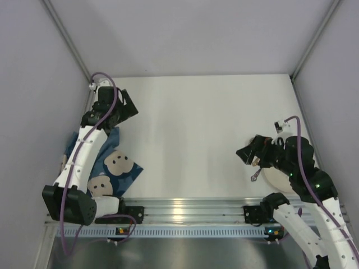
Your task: Set the dinner table for one person
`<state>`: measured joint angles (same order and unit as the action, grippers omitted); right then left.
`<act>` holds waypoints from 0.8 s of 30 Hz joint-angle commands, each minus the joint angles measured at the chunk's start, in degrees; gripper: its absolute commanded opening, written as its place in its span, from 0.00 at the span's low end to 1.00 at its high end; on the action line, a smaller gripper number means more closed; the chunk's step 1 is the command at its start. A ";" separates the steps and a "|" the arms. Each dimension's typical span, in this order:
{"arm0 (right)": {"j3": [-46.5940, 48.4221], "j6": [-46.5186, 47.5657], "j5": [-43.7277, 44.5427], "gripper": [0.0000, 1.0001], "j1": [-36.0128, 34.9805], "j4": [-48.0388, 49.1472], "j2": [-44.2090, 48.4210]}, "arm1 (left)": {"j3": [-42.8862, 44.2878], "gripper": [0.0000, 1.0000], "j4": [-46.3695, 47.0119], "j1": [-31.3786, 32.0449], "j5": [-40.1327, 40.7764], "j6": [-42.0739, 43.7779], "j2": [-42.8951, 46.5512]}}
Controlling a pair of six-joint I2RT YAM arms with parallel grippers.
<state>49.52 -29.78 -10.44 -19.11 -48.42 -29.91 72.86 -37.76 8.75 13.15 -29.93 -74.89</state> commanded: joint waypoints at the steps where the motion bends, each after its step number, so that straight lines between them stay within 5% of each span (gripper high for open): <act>1: 1.11 0.07 -0.37 1.00 -1.01 -2.02 1.78 | -2.90 0.98 -5.54 -0.58 3.45 -5.45 0.90; 3: 1.11 0.07 -0.72 1.00 -1.10 -3.25 1.96 | -2.64 0.97 -14.48 -0.49 5.91 -8.81 -1.64; 7: 0.50 0.16 -0.55 1.00 -1.45 -4.22 3.01 | -8.76 0.76 -19.45 -0.32 9.35 -15.23 -3.59; 24: 0.76 2.80 2.44 1.00 -2.24 -9.67 5.03 | -24.17 0.77 -3.82 -0.84 6.71 -15.24 -12.29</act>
<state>47.37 -28.18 -9.50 -20.51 -56.47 -26.09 48.90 -46.44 8.27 19.97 -45.08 -85.47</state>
